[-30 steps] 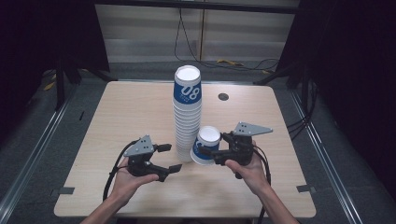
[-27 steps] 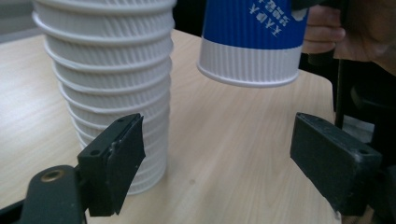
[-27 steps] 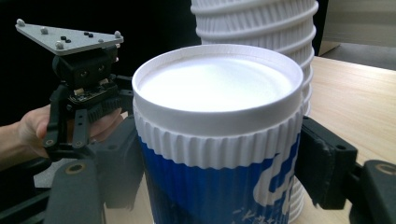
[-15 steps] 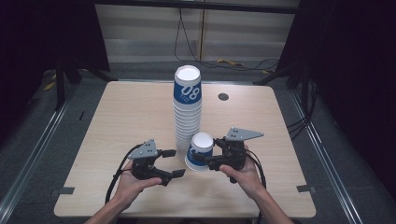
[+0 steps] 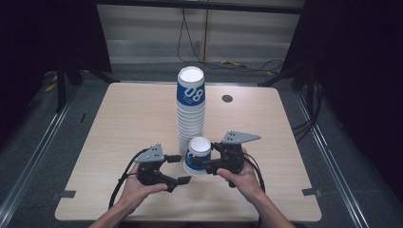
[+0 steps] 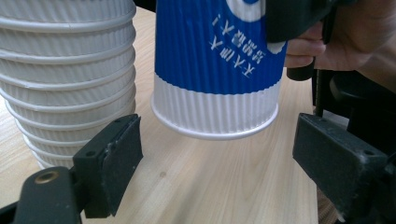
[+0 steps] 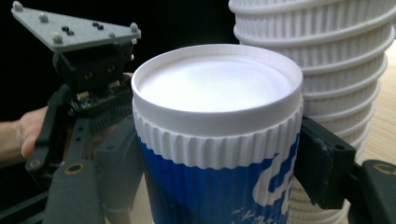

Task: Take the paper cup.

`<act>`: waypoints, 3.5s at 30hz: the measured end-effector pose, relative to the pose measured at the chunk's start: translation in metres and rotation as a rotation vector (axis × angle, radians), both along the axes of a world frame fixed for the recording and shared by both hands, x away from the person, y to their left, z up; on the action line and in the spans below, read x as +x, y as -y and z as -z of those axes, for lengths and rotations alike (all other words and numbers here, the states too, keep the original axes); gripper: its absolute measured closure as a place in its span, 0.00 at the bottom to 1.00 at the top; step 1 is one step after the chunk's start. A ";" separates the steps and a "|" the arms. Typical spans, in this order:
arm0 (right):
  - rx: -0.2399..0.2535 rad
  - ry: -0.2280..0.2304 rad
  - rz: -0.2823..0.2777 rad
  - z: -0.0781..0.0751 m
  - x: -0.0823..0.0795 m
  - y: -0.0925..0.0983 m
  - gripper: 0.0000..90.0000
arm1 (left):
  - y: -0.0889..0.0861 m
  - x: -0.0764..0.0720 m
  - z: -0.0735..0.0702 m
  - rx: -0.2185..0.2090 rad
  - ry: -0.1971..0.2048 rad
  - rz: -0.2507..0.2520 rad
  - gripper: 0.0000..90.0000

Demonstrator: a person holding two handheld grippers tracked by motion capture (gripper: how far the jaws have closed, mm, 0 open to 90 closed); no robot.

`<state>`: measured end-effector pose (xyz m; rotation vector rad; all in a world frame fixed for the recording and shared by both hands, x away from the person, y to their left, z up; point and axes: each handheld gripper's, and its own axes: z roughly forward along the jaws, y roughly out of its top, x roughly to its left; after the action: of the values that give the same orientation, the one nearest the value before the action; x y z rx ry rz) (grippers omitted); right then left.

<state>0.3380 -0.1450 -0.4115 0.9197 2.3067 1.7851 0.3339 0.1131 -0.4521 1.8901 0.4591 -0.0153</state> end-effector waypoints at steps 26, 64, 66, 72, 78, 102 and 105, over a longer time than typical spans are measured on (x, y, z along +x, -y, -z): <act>-0.001 -0.032 -0.047 0.009 -0.004 -0.022 0.29 | 0.007 -0.001 0.006 0.004 -0.004 -0.020 0.15; -0.025 -0.097 -0.105 0.005 -0.009 -0.021 0.17 | 0.006 0.000 0.005 0.087 -0.003 0.004 0.22; -0.024 -0.101 -0.108 0.004 -0.009 -0.019 0.17 | 0.004 0.000 0.004 0.098 -0.001 0.005 0.22; -0.048 -0.086 -0.111 0.003 -0.008 -0.012 0.17 | 0.000 0.001 0.003 0.118 0.007 0.000 0.22; -0.082 -0.074 -0.133 0.001 -0.008 -0.008 0.21 | 0.000 0.001 0.004 0.129 0.001 0.011 0.22; -0.210 -0.104 -0.157 0.004 -0.004 0.001 0.16 | -0.004 0.004 -0.002 0.230 -0.026 0.051 0.23; -0.223 -0.116 -0.162 0.004 -0.003 0.000 0.16 | -0.002 0.005 -0.003 0.246 -0.031 0.062 0.23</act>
<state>0.3346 -0.1447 -0.4159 0.8418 2.6554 1.5200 0.3391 0.1154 -0.4496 2.1478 0.4384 -0.0302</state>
